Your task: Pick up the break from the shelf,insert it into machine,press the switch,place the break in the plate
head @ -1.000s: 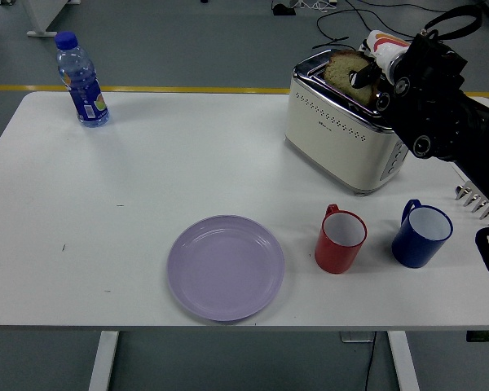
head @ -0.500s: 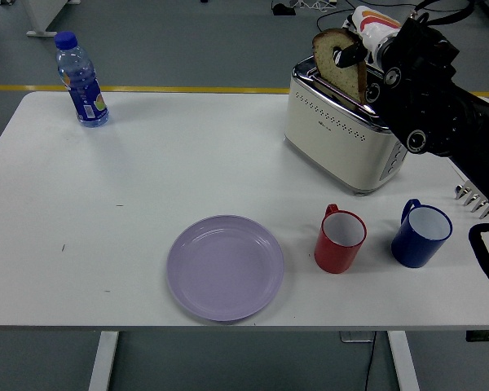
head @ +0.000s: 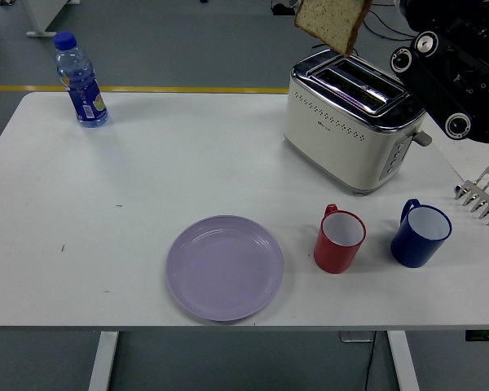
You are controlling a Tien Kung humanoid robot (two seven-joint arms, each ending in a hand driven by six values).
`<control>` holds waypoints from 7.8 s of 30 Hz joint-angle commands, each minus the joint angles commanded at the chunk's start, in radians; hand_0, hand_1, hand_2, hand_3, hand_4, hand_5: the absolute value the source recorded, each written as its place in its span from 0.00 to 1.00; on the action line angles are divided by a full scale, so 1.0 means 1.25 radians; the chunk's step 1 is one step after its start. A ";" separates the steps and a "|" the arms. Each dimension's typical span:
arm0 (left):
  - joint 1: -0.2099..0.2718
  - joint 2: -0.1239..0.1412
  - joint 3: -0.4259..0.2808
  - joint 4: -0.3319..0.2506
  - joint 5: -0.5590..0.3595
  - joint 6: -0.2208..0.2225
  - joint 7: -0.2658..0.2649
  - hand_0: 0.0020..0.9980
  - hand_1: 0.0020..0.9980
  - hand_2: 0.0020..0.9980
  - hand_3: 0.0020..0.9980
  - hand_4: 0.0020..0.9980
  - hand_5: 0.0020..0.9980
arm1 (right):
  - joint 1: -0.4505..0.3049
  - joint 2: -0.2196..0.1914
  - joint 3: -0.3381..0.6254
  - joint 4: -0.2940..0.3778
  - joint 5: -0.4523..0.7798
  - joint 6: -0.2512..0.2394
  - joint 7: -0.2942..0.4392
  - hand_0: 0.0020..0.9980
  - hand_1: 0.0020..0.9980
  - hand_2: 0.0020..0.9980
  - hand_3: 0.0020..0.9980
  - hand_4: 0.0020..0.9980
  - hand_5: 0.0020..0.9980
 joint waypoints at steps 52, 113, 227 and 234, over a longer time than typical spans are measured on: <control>0.017 -0.012 -0.035 0.000 0.038 -0.007 0.000 0.66 0.59 0.59 0.60 0.32 0.94 | -0.510 -0.129 -0.195 0.670 0.607 -0.103 -0.033 0.17 0.20 0.31 0.42 0.29 0.00; 0.013 -0.014 -0.022 0.000 0.029 -0.007 0.002 0.66 0.59 0.59 0.60 0.33 0.94 | -0.516 0.055 -0.289 0.397 0.487 -0.026 0.202 0.49 0.55 0.55 0.57 0.48 0.00; 0.028 -0.015 -0.066 0.000 0.081 -0.013 0.003 0.66 0.59 0.59 0.60 0.33 0.94 | -0.809 -0.231 0.639 0.249 1.209 0.012 0.365 0.78 0.72 0.73 0.68 0.49 0.29; 0.026 -0.015 -0.068 0.000 0.085 -0.013 0.003 0.66 0.59 0.59 0.60 0.33 0.94 | -0.812 -0.230 0.648 0.246 1.217 0.009 0.366 0.78 0.72 0.73 0.67 0.48 0.29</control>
